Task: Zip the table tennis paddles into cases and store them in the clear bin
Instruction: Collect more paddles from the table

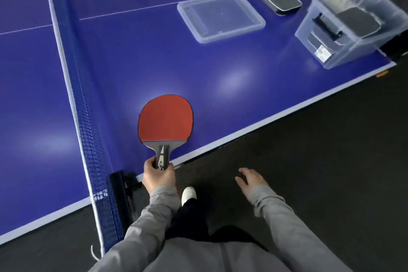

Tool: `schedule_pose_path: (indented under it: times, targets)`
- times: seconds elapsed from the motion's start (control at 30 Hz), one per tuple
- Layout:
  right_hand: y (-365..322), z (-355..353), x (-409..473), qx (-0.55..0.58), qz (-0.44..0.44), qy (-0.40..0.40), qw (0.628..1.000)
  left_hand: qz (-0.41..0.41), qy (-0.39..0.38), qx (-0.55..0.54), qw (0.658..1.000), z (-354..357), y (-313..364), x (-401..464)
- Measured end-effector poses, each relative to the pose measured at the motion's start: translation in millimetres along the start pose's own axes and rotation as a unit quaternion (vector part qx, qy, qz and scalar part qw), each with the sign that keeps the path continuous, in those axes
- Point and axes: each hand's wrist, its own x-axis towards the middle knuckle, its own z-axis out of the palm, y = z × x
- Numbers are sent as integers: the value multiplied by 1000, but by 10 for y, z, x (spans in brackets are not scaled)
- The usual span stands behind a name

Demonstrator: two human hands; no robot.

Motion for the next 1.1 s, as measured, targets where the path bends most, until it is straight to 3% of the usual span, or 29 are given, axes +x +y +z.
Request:
schedule_pose_path:
  times: [0.47, 0.87, 1.1]
  targets:
    - [-990, -527, 1006, -99, -185, 30, 977, -100, 153, -50, 982, 66, 78, 1025]
    - [-1384, -652, 1492, -175, -239, -8, 955, -84, 177, 22, 980, 198, -111, 1128]
    - [-1381, -592, 1559, -216, -240, -23, 946, -79, 138, 64, 985, 140, -116, 1138]
